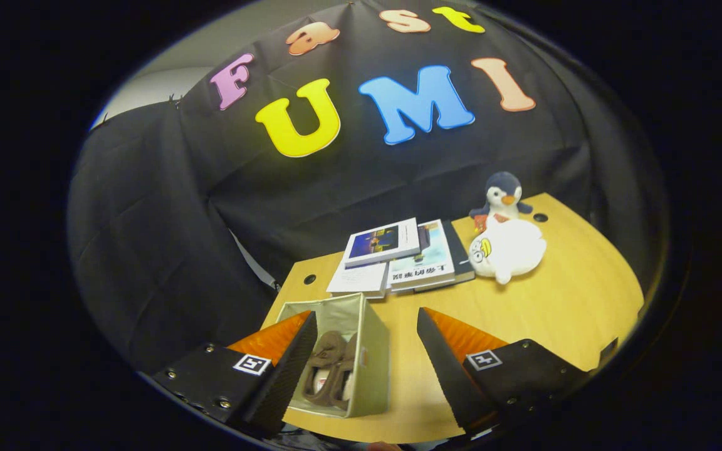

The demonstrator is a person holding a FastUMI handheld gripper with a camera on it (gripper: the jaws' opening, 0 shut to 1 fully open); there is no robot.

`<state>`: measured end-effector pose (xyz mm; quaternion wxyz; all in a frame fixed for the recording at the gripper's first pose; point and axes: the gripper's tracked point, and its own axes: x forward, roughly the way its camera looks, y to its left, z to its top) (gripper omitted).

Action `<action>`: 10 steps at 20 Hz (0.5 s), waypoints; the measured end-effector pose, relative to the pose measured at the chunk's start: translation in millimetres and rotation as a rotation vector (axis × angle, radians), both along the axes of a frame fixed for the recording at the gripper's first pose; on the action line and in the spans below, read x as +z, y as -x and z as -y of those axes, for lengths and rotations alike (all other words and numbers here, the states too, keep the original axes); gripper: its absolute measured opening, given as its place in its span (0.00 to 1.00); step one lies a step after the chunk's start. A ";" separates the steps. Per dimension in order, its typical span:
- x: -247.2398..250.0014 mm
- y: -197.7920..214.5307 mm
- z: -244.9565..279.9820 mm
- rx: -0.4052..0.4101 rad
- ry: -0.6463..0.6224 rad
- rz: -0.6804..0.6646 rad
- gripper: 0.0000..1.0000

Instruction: Open the storage box then place both shoes into the box .Put the left shoe in first, then the right shoe, with the right side of both shoes facing outward in a uniform manner.

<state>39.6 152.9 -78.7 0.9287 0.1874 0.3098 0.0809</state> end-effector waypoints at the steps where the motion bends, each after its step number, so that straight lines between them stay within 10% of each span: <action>1: 12.6 1.4 15.4 -0.012 0.024 0.032 0.98; 10: 115.2 33.9 161.3 -0.158 0.280 0.402 0.97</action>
